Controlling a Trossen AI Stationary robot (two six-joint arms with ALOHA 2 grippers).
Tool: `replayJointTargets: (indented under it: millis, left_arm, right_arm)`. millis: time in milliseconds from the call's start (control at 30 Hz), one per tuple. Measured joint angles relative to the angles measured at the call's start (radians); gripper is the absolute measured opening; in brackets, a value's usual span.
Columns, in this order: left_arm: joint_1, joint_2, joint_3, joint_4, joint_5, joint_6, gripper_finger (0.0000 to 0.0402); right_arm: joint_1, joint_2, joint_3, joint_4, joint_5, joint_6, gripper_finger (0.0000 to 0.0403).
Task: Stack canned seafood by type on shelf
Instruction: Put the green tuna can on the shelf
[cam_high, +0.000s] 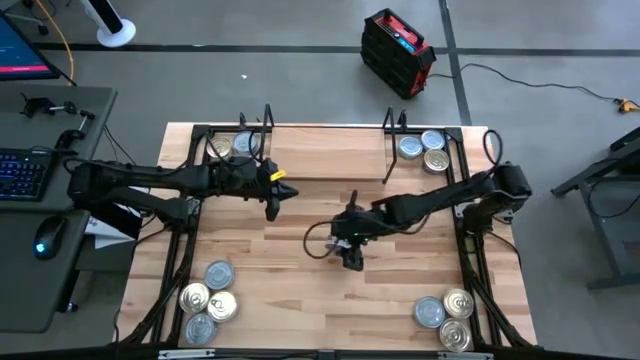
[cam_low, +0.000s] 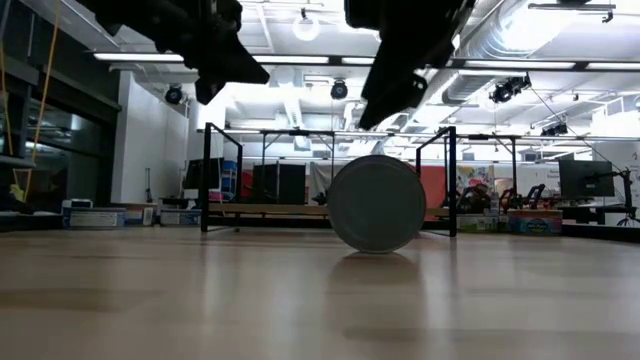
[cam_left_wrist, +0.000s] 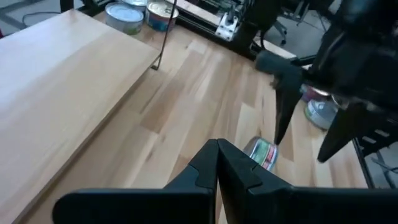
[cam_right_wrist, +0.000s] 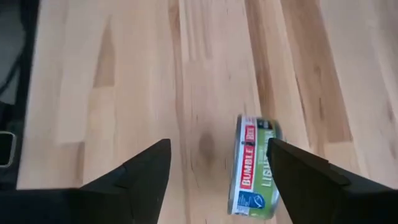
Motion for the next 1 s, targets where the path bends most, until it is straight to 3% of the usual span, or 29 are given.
replayJointTargets:
  millis: [433, 733, 1000]
  left_arm:
    - [0.000, 0.000, -0.001, -0.003, 0.000, 0.042, 0.0001]
    - [0.000, 0.000, -0.001, -0.003, 0.000, 0.079, 0.0001]
    - [0.000, 0.000, -0.001, -0.003, 0.000, 0.080, 0.0001]
  right_arm:
    - [-0.020, 0.077, 0.024, -0.024, 0.062, 0.132, 0.0259]
    - [-0.025, 0.073, 0.060, -0.036, 0.102, 0.110, 0.0259]
    - [-0.040, 0.073, 0.065, -0.126, 0.164, 0.300, 0.0259]
